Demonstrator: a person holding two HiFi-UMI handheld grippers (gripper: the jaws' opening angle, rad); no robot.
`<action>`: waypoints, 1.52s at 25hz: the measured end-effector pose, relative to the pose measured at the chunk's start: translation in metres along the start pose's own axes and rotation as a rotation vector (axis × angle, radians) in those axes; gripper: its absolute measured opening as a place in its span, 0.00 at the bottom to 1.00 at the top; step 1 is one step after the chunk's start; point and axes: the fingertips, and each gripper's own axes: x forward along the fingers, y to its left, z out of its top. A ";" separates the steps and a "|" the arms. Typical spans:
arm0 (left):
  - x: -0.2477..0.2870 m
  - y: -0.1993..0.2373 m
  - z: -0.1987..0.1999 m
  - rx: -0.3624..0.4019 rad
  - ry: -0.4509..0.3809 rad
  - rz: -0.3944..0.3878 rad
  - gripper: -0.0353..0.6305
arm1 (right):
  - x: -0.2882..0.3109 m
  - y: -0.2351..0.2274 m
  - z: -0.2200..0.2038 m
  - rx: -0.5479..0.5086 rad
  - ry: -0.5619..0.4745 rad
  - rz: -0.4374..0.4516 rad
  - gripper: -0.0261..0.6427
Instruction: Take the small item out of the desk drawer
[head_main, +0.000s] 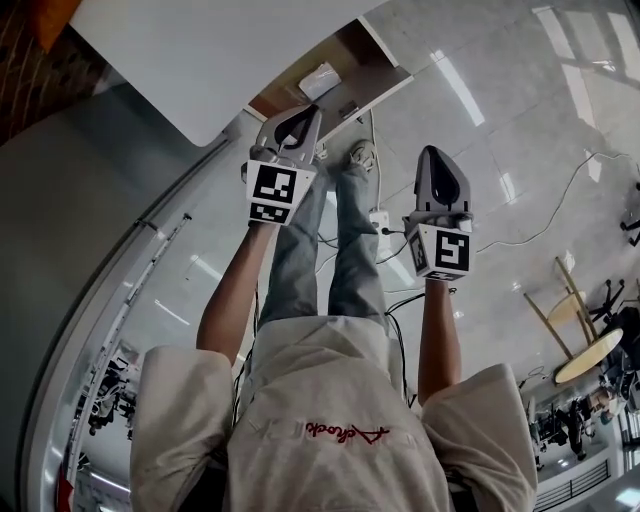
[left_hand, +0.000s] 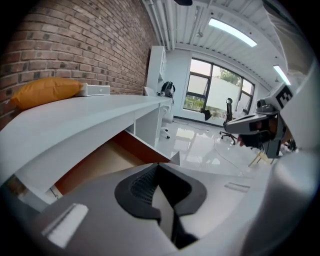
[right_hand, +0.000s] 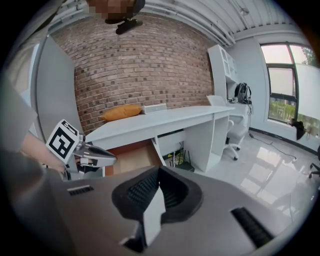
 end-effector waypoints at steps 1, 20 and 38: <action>0.005 0.000 0.001 0.030 0.020 -0.003 0.06 | 0.000 -0.001 0.001 0.001 -0.002 0.001 0.06; 0.087 0.009 -0.062 0.780 0.505 -0.070 0.06 | 0.002 -0.032 -0.016 0.041 0.035 0.003 0.06; 0.119 0.040 -0.114 0.719 0.701 -0.121 0.29 | 0.010 -0.026 -0.016 0.035 0.030 0.068 0.06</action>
